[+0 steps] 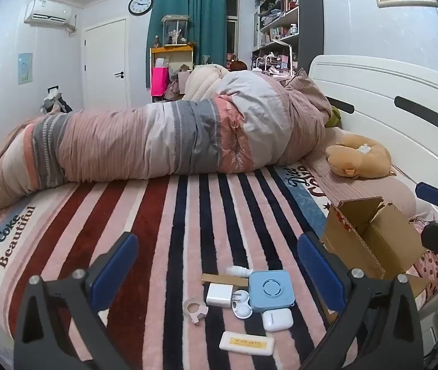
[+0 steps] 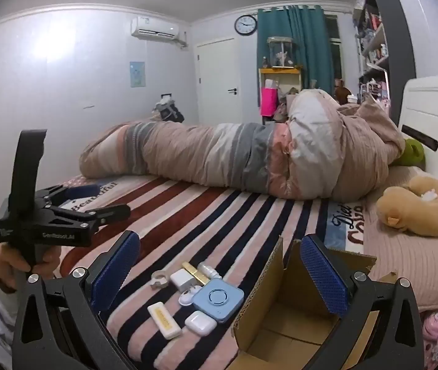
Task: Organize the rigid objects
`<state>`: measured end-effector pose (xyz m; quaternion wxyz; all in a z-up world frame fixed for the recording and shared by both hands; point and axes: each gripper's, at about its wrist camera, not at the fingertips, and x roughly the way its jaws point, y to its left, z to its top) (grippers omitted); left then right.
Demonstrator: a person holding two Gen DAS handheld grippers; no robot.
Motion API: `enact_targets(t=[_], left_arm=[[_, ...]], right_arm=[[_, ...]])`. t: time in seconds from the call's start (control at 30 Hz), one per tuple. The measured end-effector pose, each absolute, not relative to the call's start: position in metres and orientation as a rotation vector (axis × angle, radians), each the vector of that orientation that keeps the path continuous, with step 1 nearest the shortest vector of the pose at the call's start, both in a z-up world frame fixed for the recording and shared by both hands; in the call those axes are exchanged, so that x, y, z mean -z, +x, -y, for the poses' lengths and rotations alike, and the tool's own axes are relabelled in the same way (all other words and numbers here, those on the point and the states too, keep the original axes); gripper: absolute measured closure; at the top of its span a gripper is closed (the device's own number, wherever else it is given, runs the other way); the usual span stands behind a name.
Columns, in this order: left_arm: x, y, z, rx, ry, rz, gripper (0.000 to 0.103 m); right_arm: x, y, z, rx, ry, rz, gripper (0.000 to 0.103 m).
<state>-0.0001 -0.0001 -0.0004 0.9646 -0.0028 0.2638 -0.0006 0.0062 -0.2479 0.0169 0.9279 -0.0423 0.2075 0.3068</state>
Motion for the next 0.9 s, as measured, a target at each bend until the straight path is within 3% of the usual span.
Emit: enact_targets(t=[0.9], left_arm=[[0.008,0.009,-0.008,-0.019,-0.041,-0.558,0.0]], right_arm=[[-0.001,0.007,0.243,-0.683,-0.114,-0.447,0.0]])
